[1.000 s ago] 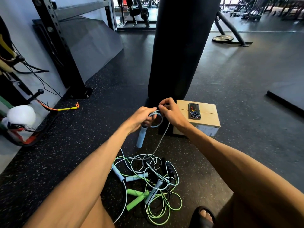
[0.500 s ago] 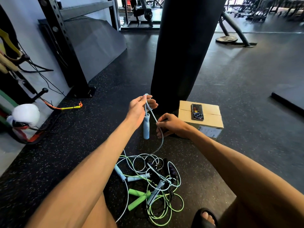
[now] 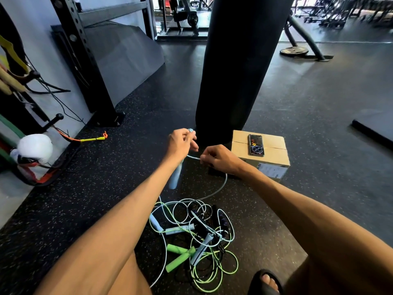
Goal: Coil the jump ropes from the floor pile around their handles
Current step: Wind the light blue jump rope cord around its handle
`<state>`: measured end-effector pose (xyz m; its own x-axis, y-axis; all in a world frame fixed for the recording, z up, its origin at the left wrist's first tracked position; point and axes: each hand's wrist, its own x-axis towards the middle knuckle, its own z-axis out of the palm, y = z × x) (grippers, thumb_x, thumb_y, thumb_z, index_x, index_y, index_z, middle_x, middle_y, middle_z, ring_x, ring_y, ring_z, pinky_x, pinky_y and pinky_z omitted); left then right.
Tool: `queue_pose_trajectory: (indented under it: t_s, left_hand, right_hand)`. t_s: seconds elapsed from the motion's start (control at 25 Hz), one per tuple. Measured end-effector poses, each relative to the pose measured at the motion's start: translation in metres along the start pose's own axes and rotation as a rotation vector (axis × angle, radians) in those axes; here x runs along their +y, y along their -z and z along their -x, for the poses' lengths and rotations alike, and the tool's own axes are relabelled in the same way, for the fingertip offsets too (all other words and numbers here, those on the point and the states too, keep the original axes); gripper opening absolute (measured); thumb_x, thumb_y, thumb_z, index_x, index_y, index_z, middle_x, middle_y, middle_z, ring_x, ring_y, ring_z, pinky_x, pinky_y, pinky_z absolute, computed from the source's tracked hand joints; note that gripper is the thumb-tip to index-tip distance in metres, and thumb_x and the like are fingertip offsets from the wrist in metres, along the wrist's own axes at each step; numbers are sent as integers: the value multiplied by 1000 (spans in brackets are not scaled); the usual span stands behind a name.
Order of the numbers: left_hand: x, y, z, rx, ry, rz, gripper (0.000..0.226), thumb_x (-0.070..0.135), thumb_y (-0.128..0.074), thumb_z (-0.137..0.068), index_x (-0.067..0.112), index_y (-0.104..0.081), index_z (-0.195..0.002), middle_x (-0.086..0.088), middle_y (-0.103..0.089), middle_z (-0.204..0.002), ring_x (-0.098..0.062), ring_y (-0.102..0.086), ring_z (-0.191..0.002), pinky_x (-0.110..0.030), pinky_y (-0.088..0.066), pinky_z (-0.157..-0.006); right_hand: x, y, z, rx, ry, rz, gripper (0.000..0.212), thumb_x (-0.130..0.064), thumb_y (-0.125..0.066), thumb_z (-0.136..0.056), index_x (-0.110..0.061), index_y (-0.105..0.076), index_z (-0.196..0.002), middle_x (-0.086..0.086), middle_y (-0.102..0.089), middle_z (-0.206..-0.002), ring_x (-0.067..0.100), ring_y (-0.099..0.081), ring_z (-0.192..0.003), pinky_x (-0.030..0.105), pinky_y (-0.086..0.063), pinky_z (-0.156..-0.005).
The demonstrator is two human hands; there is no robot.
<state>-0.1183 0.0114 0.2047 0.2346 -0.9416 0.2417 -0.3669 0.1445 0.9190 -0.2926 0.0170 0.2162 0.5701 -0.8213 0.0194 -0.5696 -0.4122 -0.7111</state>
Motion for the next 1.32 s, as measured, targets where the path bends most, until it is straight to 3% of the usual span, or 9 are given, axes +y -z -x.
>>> queue_pose_trajectory:
  t_s: [0.12,0.24,0.44,0.64,0.76,0.88,0.96,1.12,1.32]
  left_hand:
    - [-3,-1,7,-188,12,-325,32,23,-52,-98,6,-66,-74,-6,-68,-56,-17,-68,-53,-22,-48,-54]
    - [0,-2,13,-484,133,-328,41,25,-42,-104,3,-65,-78,-8,-68,-56,-19,-68,-50,-21,-48,-50]
    - [9,-3,14,-578,296,-16,42,23,-41,-98,10,-54,-60,0,-35,-43,-13,-29,-37,-24,-26,-43]
    - [15,2,8,-610,399,548,40,22,-33,-102,10,-49,-67,6,-24,-45,-8,-19,-40,-27,-18,-49]
    - [23,1,6,-511,414,808,34,21,-29,-104,8,-51,-81,5,-27,-52,-9,-25,-46,-26,-28,-55]
    - [30,-1,4,-320,409,951,33,18,-29,-106,3,-53,-90,1,-36,-58,-12,-34,-53,-28,-34,-63]
    - [29,-2,2,-194,359,948,32,15,-32,-106,-1,-56,-91,-3,-42,-62,-15,-42,-56,-30,-38,-65]
    - [19,1,-5,56,257,662,31,14,-39,-104,1,-62,-88,-8,-59,-68,-20,-63,-60,-35,-58,-72]
    - [11,0,-2,101,60,189,28,15,-42,-102,4,-59,-83,-9,-66,-58,-21,-69,-56,-29,-57,-62]
  right_hand:
    - [-1,1,-3,115,90,47,18,-23,-58,-97,-10,-69,-91,3,-64,-82,13,-58,-73,28,-45,-65]
    - [-1,5,-6,243,74,-38,15,-26,-58,-97,-12,-63,-99,2,-66,-85,11,-62,-74,26,-50,-63]
    - [8,5,-8,265,-75,-256,13,-17,-48,-100,-12,-49,-112,5,-57,-87,15,-55,-77,34,-49,-71]
    - [11,5,-7,231,-165,-464,18,0,-40,-95,-3,-47,-112,12,-56,-85,21,-54,-74,33,-48,-66]
    - [8,2,-3,114,-255,-543,18,3,-36,-93,-5,-44,-107,17,-63,-78,27,-59,-73,38,-50,-70]
    - [12,-3,5,-120,-344,-319,8,-7,-45,-98,-8,-53,-100,17,-71,-95,24,-63,-88,44,-51,-89]
    - [13,-3,12,-252,-326,-260,11,-11,-49,-99,-10,-57,-91,16,-73,-100,22,-68,-92,34,-54,-90]
    - [12,-5,14,-170,-311,-253,10,-14,-55,-98,-5,-58,-96,15,-72,-91,27,-70,-85,37,-59,-81]
    - [10,-10,2,-47,-123,-62,16,-18,-55,-98,-4,-63,-102,8,-66,-81,17,-62,-70,29,-52,-62]
